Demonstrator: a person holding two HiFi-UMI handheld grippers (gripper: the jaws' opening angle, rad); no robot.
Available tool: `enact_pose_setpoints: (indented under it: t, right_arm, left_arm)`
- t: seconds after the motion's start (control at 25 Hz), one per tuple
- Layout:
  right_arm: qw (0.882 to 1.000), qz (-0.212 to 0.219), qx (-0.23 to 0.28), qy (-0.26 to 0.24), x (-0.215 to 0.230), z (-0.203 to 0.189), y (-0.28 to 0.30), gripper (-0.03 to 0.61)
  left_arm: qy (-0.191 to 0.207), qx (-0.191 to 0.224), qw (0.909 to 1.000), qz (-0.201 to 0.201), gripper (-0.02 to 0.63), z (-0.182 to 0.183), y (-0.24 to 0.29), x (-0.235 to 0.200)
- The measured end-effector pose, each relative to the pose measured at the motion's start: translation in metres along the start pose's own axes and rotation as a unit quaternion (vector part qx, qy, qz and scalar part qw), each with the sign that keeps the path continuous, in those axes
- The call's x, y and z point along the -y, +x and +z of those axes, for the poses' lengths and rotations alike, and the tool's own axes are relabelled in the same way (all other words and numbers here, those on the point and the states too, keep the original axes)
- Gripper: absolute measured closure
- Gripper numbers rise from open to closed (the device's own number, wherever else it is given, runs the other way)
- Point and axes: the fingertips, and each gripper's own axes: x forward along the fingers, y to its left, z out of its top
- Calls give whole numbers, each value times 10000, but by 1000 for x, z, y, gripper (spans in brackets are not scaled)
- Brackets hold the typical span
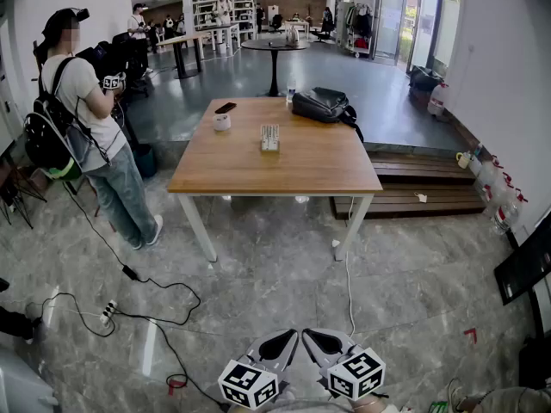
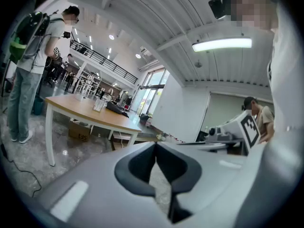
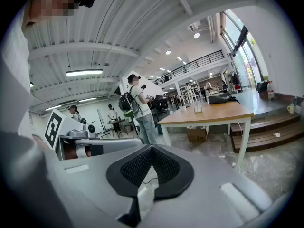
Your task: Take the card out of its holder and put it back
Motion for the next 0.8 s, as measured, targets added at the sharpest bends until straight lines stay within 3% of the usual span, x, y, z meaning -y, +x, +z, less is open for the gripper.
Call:
enact_pose_setpoints:
  t: [0.36, 0.8]
  right_arm:
    - [9999, -58, -107, 75, 56, 18, 66, 584]
    - [9994, -285, 198, -12, 156, 136, 214, 584]
  left_arm:
    - [-99, 79, 9999, -60, 604, 25, 58, -60]
    - [16, 43, 9996, -282, 604, 135, 169, -207]
